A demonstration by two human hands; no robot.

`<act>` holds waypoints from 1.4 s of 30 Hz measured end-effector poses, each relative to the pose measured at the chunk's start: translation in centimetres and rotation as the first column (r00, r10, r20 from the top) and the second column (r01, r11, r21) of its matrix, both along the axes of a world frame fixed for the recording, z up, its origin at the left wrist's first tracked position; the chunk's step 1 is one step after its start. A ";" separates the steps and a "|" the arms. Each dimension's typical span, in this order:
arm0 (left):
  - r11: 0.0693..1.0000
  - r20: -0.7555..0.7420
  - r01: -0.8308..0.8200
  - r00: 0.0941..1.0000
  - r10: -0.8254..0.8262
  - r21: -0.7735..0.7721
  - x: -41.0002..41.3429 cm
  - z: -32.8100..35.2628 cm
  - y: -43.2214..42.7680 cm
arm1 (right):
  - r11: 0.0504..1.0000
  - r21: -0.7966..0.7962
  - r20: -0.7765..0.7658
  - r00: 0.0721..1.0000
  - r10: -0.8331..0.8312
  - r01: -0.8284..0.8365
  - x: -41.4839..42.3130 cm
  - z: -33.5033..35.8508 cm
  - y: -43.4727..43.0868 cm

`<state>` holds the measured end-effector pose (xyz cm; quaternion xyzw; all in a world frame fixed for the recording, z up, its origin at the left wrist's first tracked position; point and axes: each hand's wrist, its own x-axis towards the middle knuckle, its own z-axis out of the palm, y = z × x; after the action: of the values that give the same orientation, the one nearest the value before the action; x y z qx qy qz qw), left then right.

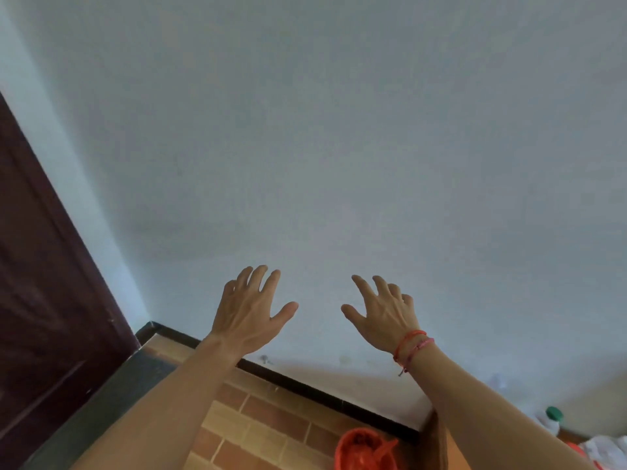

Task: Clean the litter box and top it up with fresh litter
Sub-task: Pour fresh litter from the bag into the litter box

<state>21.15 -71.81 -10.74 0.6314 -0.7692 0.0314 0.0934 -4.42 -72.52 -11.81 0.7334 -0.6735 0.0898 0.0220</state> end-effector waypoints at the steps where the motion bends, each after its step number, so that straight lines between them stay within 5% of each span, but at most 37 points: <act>1: 0.999 0.001 -0.033 0.999 0.033 -0.003 1.4 0.2 0.6 | 0.999 -0.001 0.000 0.999 0.036 -0.036 1.5 0.2 -0.1; 12: 0.927 0.015 -0.374 0.927 0.374 0.014 16.7 0.9 10.5 | 0.920 0.027 -0.029 0.920 0.392 -0.391 19.7 0.4 1.7; 21: 0.766 0.007 -0.641 0.767 0.641 0.047 26.1 -1.4 21.6 | 0.725 0.034 -0.018 0.725 0.688 -0.688 33.4 -1.7 6.6; 32: 0.353 -0.008 -0.932 0.354 0.935 0.081 27.9 -3.8 31.5 | 0.299 0.082 -0.026 0.298 0.954 -0.951 45.0 -3.6 10.1; 42: -0.100 -0.043 -0.992 -0.103 0.994 0.083 21.2 -3.9 42.9 | -0.163 0.115 0.011 -0.163 0.987 -0.980 49.8 -3.8 20.4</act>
<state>42.37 -28.91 -14.63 0.9955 -0.0429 0.0527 0.0666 45.34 -52.10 -15.58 0.9909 0.1208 0.0172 -0.0573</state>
